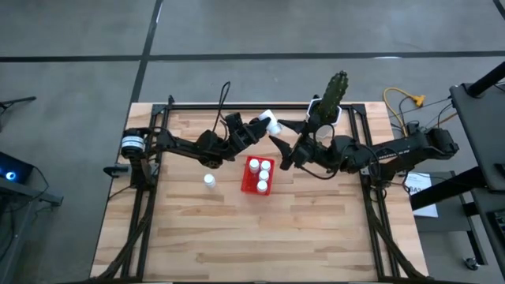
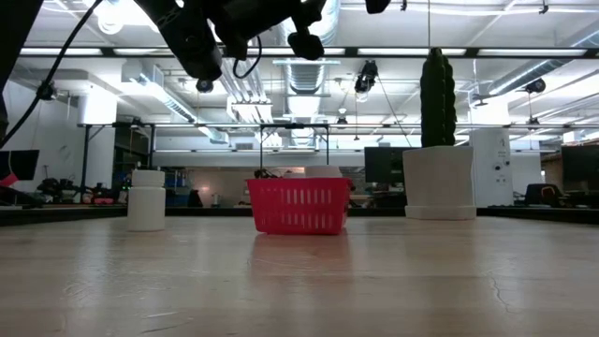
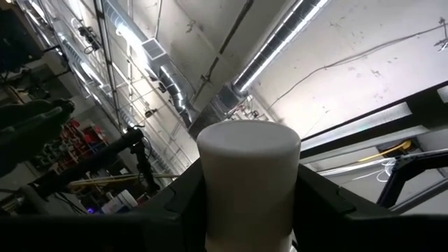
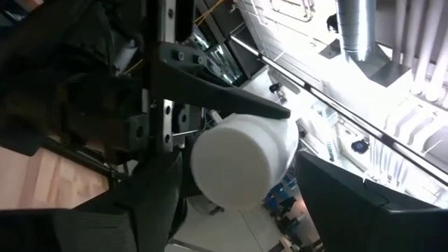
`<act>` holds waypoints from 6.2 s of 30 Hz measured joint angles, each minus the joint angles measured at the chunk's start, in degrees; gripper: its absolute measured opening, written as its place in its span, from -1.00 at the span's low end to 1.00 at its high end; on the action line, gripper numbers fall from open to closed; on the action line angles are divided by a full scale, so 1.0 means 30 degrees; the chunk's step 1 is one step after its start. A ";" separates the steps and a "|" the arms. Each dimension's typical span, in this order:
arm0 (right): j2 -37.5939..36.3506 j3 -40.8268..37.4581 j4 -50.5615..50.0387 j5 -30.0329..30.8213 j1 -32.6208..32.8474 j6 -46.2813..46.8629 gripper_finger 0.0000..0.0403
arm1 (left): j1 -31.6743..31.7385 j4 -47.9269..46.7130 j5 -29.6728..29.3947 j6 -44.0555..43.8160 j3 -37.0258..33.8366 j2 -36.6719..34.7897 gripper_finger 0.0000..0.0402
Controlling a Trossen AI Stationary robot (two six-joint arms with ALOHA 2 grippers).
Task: Pick and place pill bottles into a basket
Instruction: Put the left white pill bottle into the red bin
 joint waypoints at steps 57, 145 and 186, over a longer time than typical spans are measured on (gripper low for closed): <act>0.0006 0.0255 0.0128 -0.0414 -0.0197 -0.0145 -0.27 | 0.0000 -0.0266 0.0543 0.0568 0.0015 -0.0073 -0.25; 1.1319 2.2115 -3.5663 -1.2447 -0.2953 1.2419 -0.27 | 0.0227 -0.3132 1.1011 1.2141 -1.4343 -1.5909 0.27; 1.4112 1.8820 -3.2714 -1.4016 -0.3526 1.1348 -0.27 | 0.0117 -0.3009 1.1887 1.1875 -1.5074 -1.7686 0.27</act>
